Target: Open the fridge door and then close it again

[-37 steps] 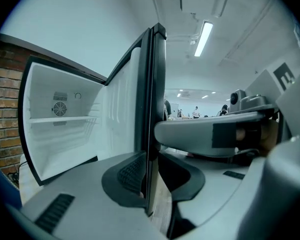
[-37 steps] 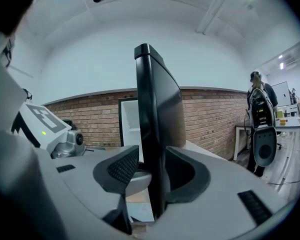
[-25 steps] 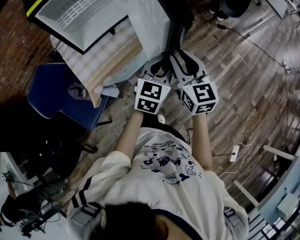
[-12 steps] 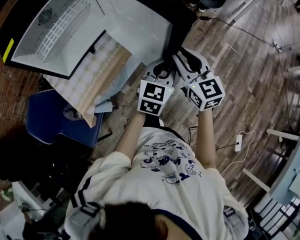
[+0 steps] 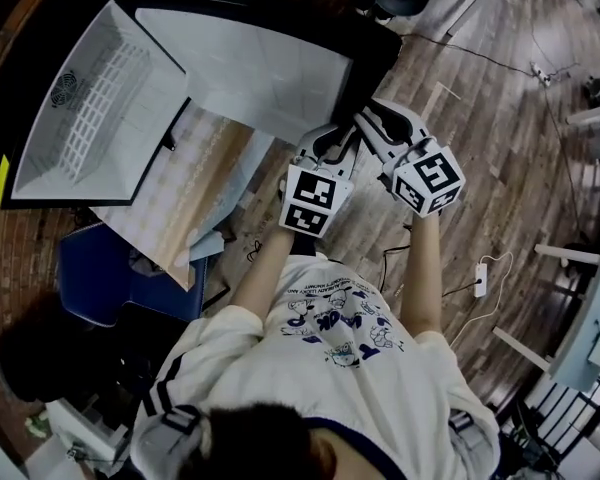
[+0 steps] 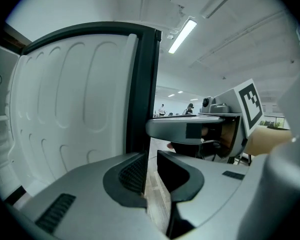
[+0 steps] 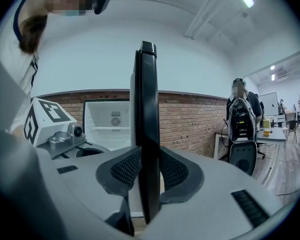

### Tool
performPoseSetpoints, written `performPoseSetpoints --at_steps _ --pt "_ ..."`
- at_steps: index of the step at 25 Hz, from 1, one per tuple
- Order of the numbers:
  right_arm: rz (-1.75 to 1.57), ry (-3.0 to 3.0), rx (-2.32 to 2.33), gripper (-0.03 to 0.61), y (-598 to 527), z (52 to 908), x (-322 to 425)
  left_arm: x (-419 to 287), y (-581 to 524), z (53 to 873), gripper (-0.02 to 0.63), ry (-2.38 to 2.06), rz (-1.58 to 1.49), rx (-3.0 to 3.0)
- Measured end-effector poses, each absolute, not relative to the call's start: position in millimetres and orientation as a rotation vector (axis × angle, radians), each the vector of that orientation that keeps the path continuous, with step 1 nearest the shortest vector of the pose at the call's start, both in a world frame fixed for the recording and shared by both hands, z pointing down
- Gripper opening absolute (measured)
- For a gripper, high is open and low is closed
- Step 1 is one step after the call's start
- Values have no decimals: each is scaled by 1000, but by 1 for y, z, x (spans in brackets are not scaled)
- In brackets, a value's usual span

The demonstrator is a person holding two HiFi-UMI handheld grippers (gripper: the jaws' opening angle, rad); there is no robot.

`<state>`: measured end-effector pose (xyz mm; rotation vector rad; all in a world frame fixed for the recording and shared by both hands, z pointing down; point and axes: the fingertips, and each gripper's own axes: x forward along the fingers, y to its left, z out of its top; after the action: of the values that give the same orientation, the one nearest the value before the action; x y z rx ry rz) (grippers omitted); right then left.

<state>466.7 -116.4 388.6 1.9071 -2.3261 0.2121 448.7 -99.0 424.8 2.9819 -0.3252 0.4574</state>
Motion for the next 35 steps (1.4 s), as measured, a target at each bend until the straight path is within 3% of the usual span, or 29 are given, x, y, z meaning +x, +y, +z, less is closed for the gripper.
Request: performPoseSetpoints --at_steps 17,35 --pt "213 -2348 1914 101 -141 389 519 474 -117 426 72 -284 466 2976" --pt "199 -2349 1884 95 -110 389 470 433 -88 416 74 -410 432 2986"
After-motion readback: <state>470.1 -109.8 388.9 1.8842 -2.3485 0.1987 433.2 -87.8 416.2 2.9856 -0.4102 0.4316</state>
